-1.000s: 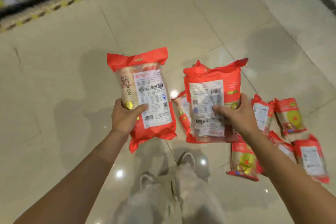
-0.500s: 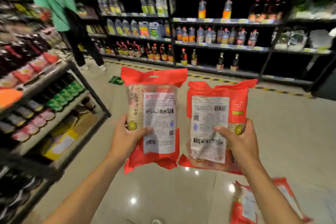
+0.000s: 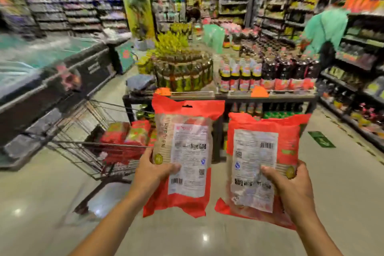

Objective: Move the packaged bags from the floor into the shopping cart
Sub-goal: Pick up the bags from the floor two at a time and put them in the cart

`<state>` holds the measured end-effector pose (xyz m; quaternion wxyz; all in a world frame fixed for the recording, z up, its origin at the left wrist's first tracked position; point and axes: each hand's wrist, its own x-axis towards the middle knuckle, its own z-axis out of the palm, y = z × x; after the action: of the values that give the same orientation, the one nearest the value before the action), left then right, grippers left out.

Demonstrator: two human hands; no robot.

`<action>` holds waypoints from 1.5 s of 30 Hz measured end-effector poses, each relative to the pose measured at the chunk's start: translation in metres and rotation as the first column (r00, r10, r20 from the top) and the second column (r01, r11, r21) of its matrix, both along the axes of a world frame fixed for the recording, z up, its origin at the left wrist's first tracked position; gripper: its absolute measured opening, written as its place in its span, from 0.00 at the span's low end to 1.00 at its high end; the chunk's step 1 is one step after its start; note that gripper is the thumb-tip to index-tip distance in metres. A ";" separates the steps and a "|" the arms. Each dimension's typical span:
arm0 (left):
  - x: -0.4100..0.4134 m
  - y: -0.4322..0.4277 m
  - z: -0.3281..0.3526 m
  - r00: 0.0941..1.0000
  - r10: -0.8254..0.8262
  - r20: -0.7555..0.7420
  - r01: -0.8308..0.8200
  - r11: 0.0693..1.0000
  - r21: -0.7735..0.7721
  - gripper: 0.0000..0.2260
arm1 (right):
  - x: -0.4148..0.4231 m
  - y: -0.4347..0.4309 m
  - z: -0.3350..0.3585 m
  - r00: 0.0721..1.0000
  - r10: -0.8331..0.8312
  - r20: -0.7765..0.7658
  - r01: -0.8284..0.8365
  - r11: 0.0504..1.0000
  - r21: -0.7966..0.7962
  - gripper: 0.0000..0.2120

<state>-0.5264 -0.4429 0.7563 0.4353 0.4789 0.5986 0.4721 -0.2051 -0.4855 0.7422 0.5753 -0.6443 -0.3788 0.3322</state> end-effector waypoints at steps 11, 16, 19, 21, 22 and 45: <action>-0.300 0.061 -0.011 0.955 0.296 0.020 -0.295 0.955 -0.022 0.23 | -0.300 0.153 0.001 0.946 0.322 -0.033 -0.322 0.947 0.019 0.31; -0.353 0.117 -0.030 0.942 0.334 0.047 -0.332 0.942 -0.044 0.25 | -0.347 0.220 -0.015 0.933 0.359 -0.030 -0.359 0.933 -0.001 0.27; -0.374 0.165 -0.045 0.939 0.338 0.054 -0.333 0.939 -0.090 0.26 | -0.363 0.272 -0.031 0.933 0.356 -0.054 -0.358 0.933 -0.027 0.25; -0.387 0.204 -0.051 0.942 0.333 0.043 -0.327 0.939 -0.111 0.26 | -0.372 0.311 -0.042 0.942 0.328 -0.074 -0.331 0.943 -0.038 0.25; -0.393 0.226 -0.054 0.943 0.331 0.031 -0.326 0.938 -0.117 0.26 | -0.375 0.333 -0.049 0.946 0.313 -0.090 -0.317 0.948 -0.031 0.25; -0.568 0.681 -0.295 0.990 -0.033 -0.140 -0.064 0.771 -0.634 0.40 | -0.474 0.688 -0.269 0.998 0.041 -0.038 -0.056 0.746 -0.664 0.18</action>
<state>-1.0942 0.2383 0.4610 0.5236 0.3309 0.7566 0.2096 -0.6793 0.2023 0.4728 0.3036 -0.7933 -0.2464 0.4667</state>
